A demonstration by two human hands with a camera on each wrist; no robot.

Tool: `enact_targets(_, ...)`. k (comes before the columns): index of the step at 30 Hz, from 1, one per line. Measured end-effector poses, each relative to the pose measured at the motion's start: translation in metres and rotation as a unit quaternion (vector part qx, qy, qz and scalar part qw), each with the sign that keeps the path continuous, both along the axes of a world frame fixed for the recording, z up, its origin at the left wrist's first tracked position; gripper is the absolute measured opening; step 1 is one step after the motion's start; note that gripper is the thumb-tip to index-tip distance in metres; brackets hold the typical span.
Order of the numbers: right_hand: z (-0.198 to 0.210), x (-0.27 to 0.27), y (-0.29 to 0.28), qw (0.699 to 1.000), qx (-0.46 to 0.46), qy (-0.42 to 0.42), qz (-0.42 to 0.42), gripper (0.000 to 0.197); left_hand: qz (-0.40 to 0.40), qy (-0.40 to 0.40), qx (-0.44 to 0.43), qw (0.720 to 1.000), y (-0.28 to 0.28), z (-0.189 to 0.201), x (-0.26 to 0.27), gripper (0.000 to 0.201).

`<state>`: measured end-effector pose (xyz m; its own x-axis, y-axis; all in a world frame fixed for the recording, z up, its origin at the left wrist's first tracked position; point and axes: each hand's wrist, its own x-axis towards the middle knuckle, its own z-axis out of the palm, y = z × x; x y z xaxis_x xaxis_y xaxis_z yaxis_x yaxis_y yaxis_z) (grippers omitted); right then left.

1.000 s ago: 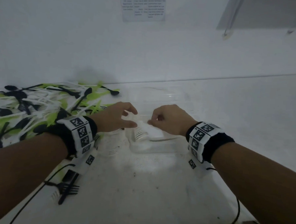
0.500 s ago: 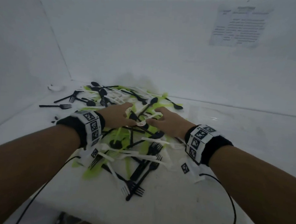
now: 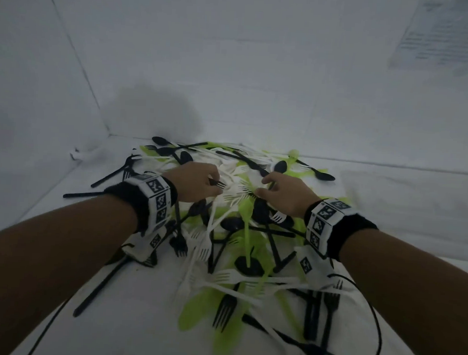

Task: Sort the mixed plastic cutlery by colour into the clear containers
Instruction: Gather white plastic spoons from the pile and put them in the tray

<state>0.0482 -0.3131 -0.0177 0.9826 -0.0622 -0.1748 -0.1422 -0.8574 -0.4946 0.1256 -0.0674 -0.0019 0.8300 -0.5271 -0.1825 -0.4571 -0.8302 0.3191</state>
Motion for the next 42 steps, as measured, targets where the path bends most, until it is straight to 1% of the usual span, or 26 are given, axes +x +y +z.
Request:
enact_targets(4, -0.006, 0.019, 0.004, 1.0, -0.018, 0.007, -0.021, 0.035, -0.043, 0.014, -0.001, 0.999, -0.005, -0.004, 0.029, 0.036)
enact_targets(6, -0.006, 0.027, 0.001, 0.999, -0.038, 0.013, -0.02, 0.033, -0.05, 0.019, -0.008, 0.999, -0.012, -0.009, 0.039, 0.034)
enact_targets(8, -0.008, 0.038, -0.003, 0.997, -0.067, 0.022, -0.017, 0.037, -0.054, 0.026, -0.019, 0.998, -0.021, -0.013, 0.046, 0.031)
enact_targets(11, -0.015, 0.056, -0.007, 0.988, -0.138, 0.061, 0.011, 0.057, -0.069, 0.006, -0.023, 0.997, -0.034, -0.017, 0.054, 0.031)
enact_targets(12, -0.017, 0.061, -0.007, 0.985, -0.156, 0.072, 0.02, 0.059, -0.07, -0.002, -0.022, 0.997, -0.037, -0.018, 0.055, 0.03)
enact_targets(14, -0.024, 0.07, -0.01, 0.982, -0.173, 0.072, 0.033, 0.052, -0.072, -0.015, -0.023, 0.997, -0.045, -0.019, 0.059, 0.028)
enact_targets(17, -0.031, 0.079, -0.017, 0.981, -0.184, 0.02, 0.052, 0.032, -0.074, -0.036, -0.026, 0.996, -0.058, -0.02, 0.07, 0.022)
enact_targets(18, -0.032, 0.081, -0.02, 0.982, -0.177, -0.001, 0.067, 0.025, -0.074, -0.048, -0.027, 0.996, -0.063, -0.021, 0.076, 0.02)
enact_targets(20, -0.03, 0.083, -0.024, 0.985, -0.134, -0.04, 0.1, 0.017, -0.079, -0.095, -0.019, 0.992, -0.075, -0.025, 0.09, 0.02)
enact_targets(22, -0.028, 0.083, -0.026, 0.986, -0.075, -0.094, 0.113, 0.018, -0.083, -0.149, 0.011, 0.985, -0.087, -0.032, 0.105, 0.023)
enact_targets(23, -0.027, 0.083, -0.027, 0.985, -0.045, -0.13, 0.107, 0.021, -0.079, -0.162, 0.035, 0.983, -0.093, -0.034, 0.112, 0.025)
enact_targets(25, -0.024, 0.08, -0.027, 0.979, 0.015, -0.186, 0.081, 0.021, -0.066, -0.161, 0.102, 0.98, -0.106, -0.037, 0.126, 0.031)
enact_targets(27, -0.021, 0.078, -0.027, 0.976, 0.089, -0.192, 0.053, 0.021, -0.054, -0.143, 0.151, 0.977, -0.118, -0.036, 0.136, 0.033)
enact_targets(29, -0.017, 0.073, -0.025, 0.97, 0.164, -0.179, 0.027, 0.026, -0.036, -0.121, 0.17, 0.977, -0.126, -0.038, 0.143, 0.032)
enact_targets(31, -0.018, 0.071, -0.025, 0.96, 0.215, -0.179, 0.004, 0.029, -0.016, -0.123, 0.168, 0.978, -0.128, -0.042, 0.147, 0.032)
enact_targets(33, -0.023, 0.073, -0.025, 0.96, 0.217, -0.176, -0.021, 0.027, 0.005, -0.14, 0.143, 0.98, -0.127, -0.047, 0.15, 0.035)
enact_targets(34, -0.026, 0.076, -0.025, 0.962, 0.209, -0.171, -0.032, 0.023, 0.012, -0.143, 0.131, 0.981, -0.127, -0.049, 0.152, 0.035)
enact_targets(35, -0.031, 0.079, -0.027, 0.963, 0.207, -0.165, -0.044, 0.018, 0.018, -0.137, 0.122, 0.983, -0.126, -0.05, 0.153, 0.034)
enact_targets(36, -0.034, 0.082, -0.028, 0.964, 0.206, -0.158, -0.058, 0.018, 0.023, -0.121, 0.112, 0.986, -0.124, -0.049, 0.155, 0.033)
enact_targets(37, -0.037, 0.085, -0.029, 0.963, 0.207, -0.157, -0.074, 0.024, 0.025, -0.102, 0.102, 0.989, -0.121, -0.048, 0.156, 0.032)
enact_targets(38, -0.038, 0.087, -0.03, 0.961, 0.208, -0.158, -0.094, 0.034, 0.02, -0.086, 0.095, 0.992, -0.118, -0.047, 0.157, 0.03)
enact_targets(40, -0.04, 0.092, -0.033, 0.955, 0.216, -0.153, -0.136, 0.05, -0.002, -0.068, 0.086, 0.994, -0.112, -0.042, 0.155, 0.025)
enact_targets(41, -0.04, 0.095, -0.035, 0.953, 0.216, -0.148, -0.154, 0.05, -0.012, -0.066, 0.077, 0.995, -0.109, -0.04, 0.152, 0.022)
enact_targets(42, -0.041, 0.099, -0.037, 0.951, 0.212, -0.141, -0.173, 0.046, -0.02, -0.069, 0.066, 0.995, -0.106, -0.039, 0.149, 0.02)
